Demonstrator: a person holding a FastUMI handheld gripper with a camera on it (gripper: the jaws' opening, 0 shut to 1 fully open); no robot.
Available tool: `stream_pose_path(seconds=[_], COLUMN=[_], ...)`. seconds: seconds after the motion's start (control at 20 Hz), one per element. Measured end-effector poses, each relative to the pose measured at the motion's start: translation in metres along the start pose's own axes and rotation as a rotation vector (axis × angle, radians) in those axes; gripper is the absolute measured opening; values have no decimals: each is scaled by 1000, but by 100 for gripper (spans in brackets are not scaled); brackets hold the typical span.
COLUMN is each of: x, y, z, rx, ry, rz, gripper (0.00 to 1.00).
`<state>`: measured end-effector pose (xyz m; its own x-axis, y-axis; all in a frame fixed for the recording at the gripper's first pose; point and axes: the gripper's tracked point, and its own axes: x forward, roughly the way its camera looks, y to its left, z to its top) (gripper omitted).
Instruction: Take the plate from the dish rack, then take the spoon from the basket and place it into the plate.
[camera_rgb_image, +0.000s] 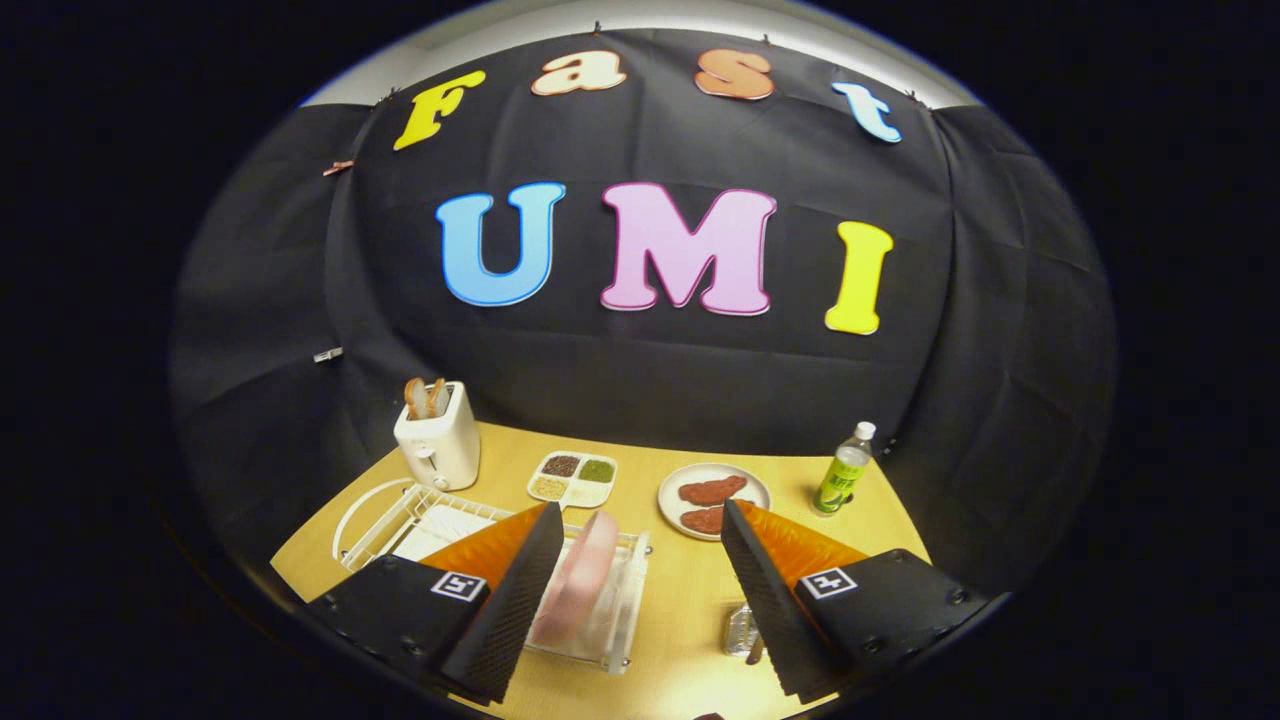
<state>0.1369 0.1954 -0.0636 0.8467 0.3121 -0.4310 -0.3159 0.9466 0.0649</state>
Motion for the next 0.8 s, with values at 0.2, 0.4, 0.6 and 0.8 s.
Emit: stream_pose_path(seconds=[0.2,0.4,0.6,0.8], x=[47,74,85,83], y=[17,15,24,24], z=[-55,-112,-130,-131], rx=[-47,80,176,206], ry=[123,292,351,362], rz=[-16,-128,-187,-275], gripper=[89,76,53,33])
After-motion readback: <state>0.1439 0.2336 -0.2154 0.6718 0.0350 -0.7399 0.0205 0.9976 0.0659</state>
